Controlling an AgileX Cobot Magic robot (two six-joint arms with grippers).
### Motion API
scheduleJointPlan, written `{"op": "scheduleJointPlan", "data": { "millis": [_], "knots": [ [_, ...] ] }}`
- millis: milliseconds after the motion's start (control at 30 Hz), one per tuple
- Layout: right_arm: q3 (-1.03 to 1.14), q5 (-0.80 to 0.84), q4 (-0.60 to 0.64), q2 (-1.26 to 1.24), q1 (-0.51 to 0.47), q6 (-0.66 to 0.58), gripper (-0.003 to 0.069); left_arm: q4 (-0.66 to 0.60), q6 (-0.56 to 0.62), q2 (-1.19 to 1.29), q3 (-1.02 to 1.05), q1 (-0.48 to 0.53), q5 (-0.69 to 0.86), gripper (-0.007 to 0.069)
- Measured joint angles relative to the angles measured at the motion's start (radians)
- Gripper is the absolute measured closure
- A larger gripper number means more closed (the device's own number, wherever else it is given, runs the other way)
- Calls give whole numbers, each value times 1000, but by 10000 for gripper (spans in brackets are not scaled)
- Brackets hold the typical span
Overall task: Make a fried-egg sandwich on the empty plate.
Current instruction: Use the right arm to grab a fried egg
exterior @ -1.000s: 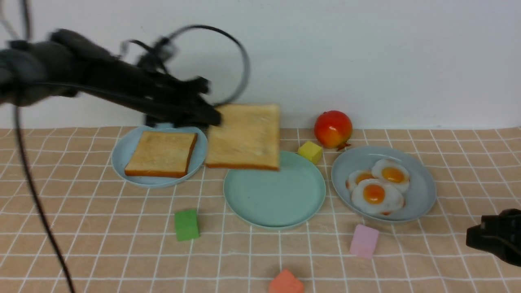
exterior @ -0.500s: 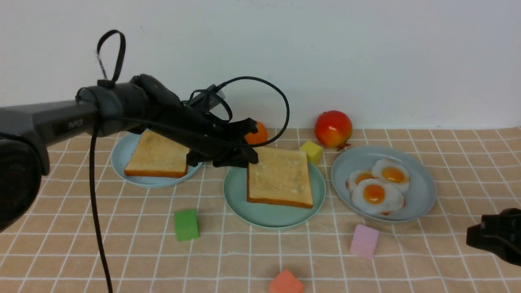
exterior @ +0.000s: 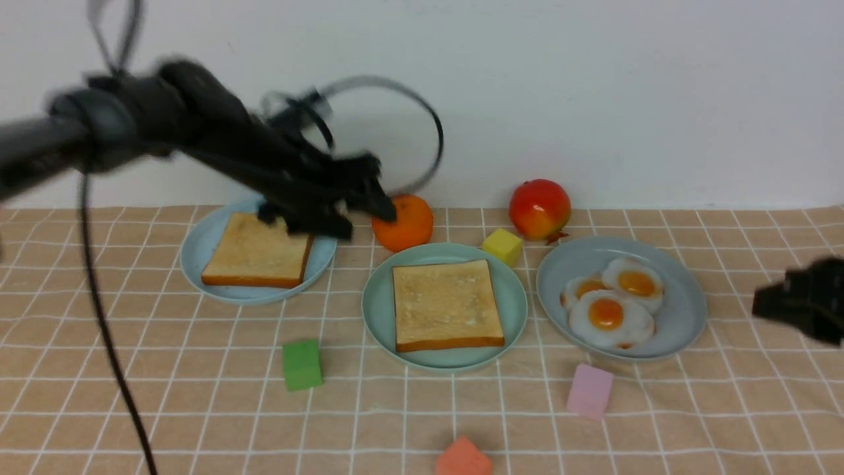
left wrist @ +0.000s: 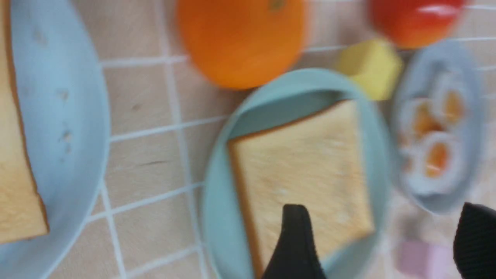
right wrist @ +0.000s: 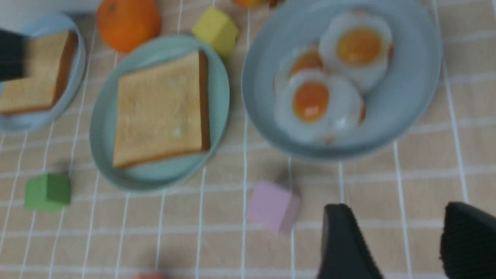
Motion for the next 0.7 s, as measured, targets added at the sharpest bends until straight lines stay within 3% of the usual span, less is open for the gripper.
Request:
{"op": "scheduleJointPlan", "data": {
  "millis": [167, 300, 533, 700],
  "knots": [
    [-105, 0, 0, 176, 0, 0, 268, -5, 168, -136, -53, -20, 240, 140],
    [-240, 70, -2, 356, 0, 0, 266, 0, 261, -244, -54, -96, 297, 181],
    [-389, 132, 24, 597, -10, 0, 266, 224, 245, -371, 8, -273, 313, 242],
    [-405, 118, 87, 722, -42, 0, 266, 452, 153, -405, 85, -374, 293, 288]
  ]
}}
